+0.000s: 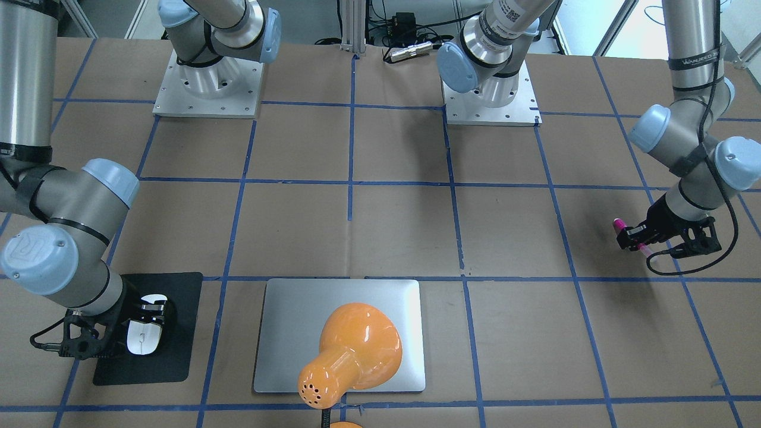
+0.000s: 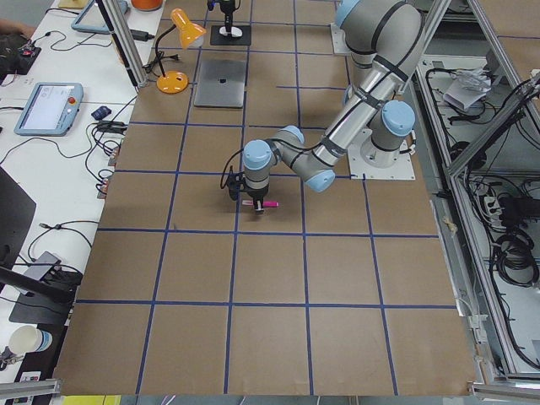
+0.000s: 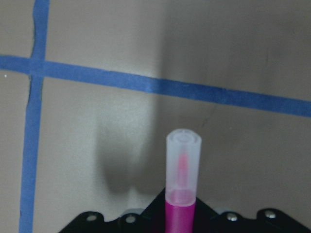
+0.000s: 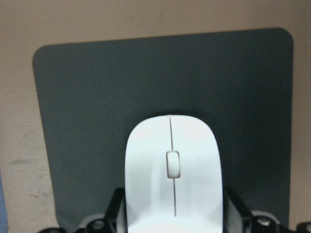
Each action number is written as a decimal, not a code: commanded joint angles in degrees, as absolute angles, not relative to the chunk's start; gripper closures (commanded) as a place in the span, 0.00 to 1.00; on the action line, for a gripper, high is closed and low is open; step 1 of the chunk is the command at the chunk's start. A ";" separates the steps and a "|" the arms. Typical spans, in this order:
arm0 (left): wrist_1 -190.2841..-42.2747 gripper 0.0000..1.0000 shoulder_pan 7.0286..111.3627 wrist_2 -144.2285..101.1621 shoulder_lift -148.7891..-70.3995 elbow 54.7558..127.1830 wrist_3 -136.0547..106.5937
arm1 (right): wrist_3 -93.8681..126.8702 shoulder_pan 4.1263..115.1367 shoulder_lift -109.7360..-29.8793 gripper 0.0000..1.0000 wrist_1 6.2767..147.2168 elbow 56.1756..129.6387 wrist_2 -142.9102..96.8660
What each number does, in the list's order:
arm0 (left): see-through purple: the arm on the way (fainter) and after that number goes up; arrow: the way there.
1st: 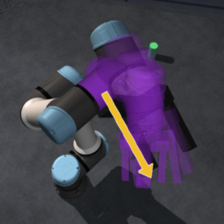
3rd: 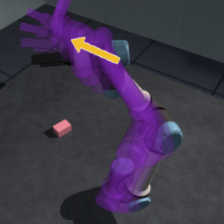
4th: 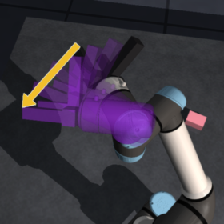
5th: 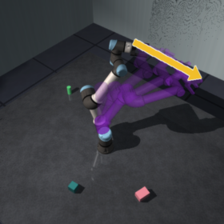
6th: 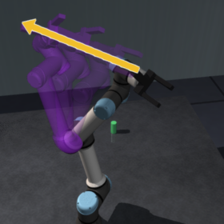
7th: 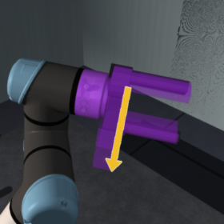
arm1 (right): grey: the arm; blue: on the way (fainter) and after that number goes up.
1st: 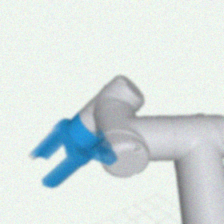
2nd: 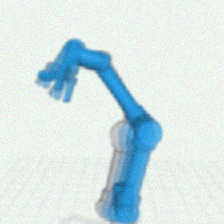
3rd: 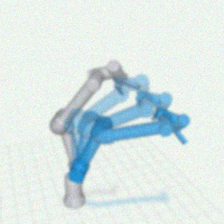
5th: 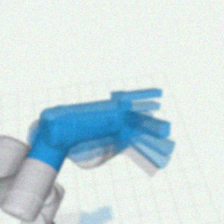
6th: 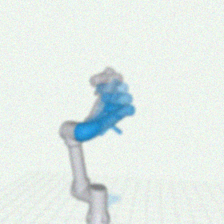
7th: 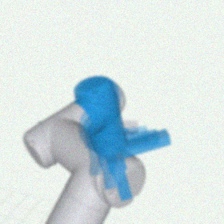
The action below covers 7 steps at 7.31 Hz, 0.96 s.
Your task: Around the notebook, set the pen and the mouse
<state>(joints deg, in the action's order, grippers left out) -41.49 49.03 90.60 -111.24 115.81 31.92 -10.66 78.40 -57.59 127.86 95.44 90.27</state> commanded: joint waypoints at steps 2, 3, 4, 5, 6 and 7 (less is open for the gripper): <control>-41.66 1.00 48.69 90.26 -111.18 115.66 32.26 | -10.64 78.57 -58.53 0.00 127.09 94.40 90.70; -41.14 0.90 48.78 90.00 -111.88 115.58 32.34 | -10.46 79.18 -62.54 0.00 122.22 92.83 90.70; -41.13 0.73 49.04 89.83 -111.71 115.05 32.60 | -10.11 79.71 -67.19 0.00 114.42 90.12 90.53; -41.31 0.75 49.04 89.82 -112.06 114.35 32.78 | -9.85 80.33 -70.28 0.00 106.52 87.56 90.27; -41.66 0.88 49.04 89.82 -112.06 113.91 32.87 | -8.63 82.33 -74.31 0.00 99.56 85.19 90.09; -41.66 0.77 49.13 89.82 -112.15 113.91 32.87 | -3.31 85.05 -77.14 0.00 94.01 81.95 90.35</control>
<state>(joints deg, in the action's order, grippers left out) -41.52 49.05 89.84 -112.02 114.17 32.80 -7.98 82.09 -72.84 102.23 85.81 90.25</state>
